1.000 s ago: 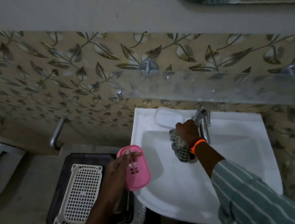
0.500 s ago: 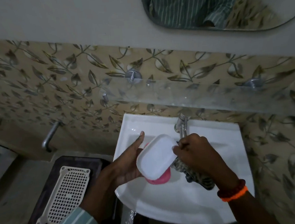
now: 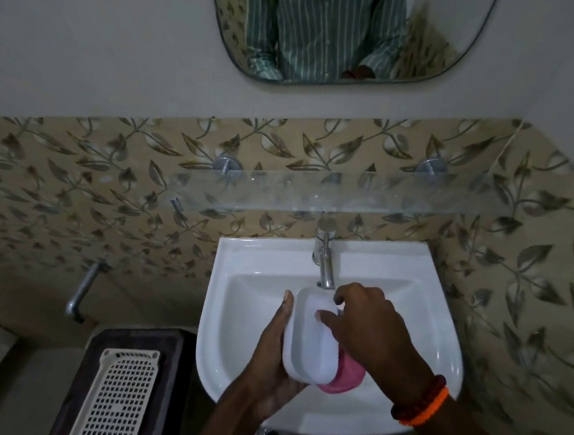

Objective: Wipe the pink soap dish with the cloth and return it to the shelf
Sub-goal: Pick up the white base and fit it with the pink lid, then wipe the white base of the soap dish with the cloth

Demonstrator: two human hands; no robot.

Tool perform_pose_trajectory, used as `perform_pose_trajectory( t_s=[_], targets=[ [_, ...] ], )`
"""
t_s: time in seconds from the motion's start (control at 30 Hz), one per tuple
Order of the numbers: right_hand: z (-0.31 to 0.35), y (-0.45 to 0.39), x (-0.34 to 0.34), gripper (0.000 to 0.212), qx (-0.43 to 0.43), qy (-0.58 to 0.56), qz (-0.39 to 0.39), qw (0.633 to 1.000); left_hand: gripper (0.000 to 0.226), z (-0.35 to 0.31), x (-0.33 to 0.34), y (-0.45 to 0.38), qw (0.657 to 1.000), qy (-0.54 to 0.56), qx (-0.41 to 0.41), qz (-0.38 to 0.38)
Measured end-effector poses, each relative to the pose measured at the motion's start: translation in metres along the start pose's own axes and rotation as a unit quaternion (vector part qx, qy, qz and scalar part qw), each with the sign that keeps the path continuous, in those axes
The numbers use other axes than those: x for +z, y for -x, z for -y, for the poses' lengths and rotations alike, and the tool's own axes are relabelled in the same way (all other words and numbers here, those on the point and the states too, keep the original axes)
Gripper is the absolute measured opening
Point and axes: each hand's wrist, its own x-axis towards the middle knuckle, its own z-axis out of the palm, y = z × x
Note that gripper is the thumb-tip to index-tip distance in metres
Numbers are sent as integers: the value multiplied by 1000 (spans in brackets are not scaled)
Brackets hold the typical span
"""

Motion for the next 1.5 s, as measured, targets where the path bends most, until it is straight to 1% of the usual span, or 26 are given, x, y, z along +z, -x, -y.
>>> perform_pose_trajectory(
  t_s=[0.1, 0.17, 0.23, 0.27, 0.33, 0.37, 0.43, 0.47, 0.5, 0.53, 0.6, 0.67, 0.73, 0.8, 0.83, 0.9, 0.97, 1.03, 1.07, 1.13, 1.2, 1.3, 1.37, 1.4, 1.43, 1.5],
  targets=[
    [2, -4, -11, 47, 10, -89, 37, 995, 59, -10, -4, 1, 1000, 16, 9, 11],
    [4, -6, -27, 50, 29, -122, 64, 990, 61, -19, -8, 2, 999, 35, -4, 30],
    [5, -6, -43, 47, 48, -152, 82, 984, 64, -26, -14, 2, 998, 45, -17, 50],
    [8, -5, -51, 40, 49, -180, 79, 979, 67, -29, -17, 1, 998, 45, -19, 49],
    [13, -1, -68, 29, 11, -274, 50, 960, 67, -31, -19, -1, 998, 36, -16, 43],
    [18, 3, -76, 33, -26, -329, 35, 943, 65, -31, -18, -3, 998, 35, -14, 40],
    [29, 10, -85, 47, -101, -411, 13, 906, 53, -29, -16, -9, 998, 55, 6, 27],
    [33, 13, -83, 51, -128, -428, 8, 895, 47, -27, -15, -14, 998, 65, 26, 3],
    [35, 16, -76, 52, -143, -428, 6, 892, 42, -26, -13, -18, 996, 69, 50, -26],
    [38, 20, -66, 51, -148, -420, 10, 895, 40, -26, -10, -19, 994, 75, 67, -42],
    [41, 30, -44, 42, -156, -382, 15, 911, 42, -31, -3, -19, 993, 76, 79, -36],
    [44, 40, -25, 39, -190, -272, -23, 943, 53, -40, 1, -15, 997, 37, 65, -18],
    [45, 44, -14, 50, -208, -167, -52, 962, 71, -42, 4, -11, 999, -13, 34, 0],
    [47, 43, -5, 63, -204, -125, -58, 969, 73, -40, 9, -7, 999, -33, 34, -4],
    [53, 42, -7, 66, -190, -133, -52, 971, 69, -39, 12, -6, 998, -40, 44, -10],
    [62, 41, -9, 61, -171, -147, -28, 974, 60, -40, 14, -4, 996, -56, 60, -29],
    [60, 40, -8, 51, -204, -125, -36, 970, 66, -46, 14, -1, 996, -55, 57, -42],
    [57, 43, -12, 38, -243, -146, 1, 959, 75, -53, 12, 2, 997, -53, 26, -44],
    [53, 45, -13, 34, -272, -127, 19, 954, 75, -54, 11, 3, 997, -54, 13, -49],
    [46, 43, -15, 32, -309, -72, 25, 948, 72, -56, 12, 5, 997, -57, 7, -43],
    [47, 38, -18, 37, -316, -31, 14, 948, 75, -56, 17, 7, 996, -75, 5, -43],
    [54, 34, -20, 46, -293, 26, -30, 955, 72, -53, 20, 8, 993, -106, 11, -46],
    [63, 35, -20, 58, -237, 56, -37, 969, 70, -52, 23, 11, 994, -99, 23, -30],
    [68, 35, -18, 64, -206, 70, -30, 975, 70, -51, 24, 12, 994, -97, 36, -36],
    [74, 35, -16, 67, -183, 89, -27, 979, 69, -51, 26, 11, 993, -95, 50, -45],
    [83, 32, -12, 64, -129, 110, -18, 985, 63, -53, 29, 10, 991, -97, 75, -47]
  ],
)
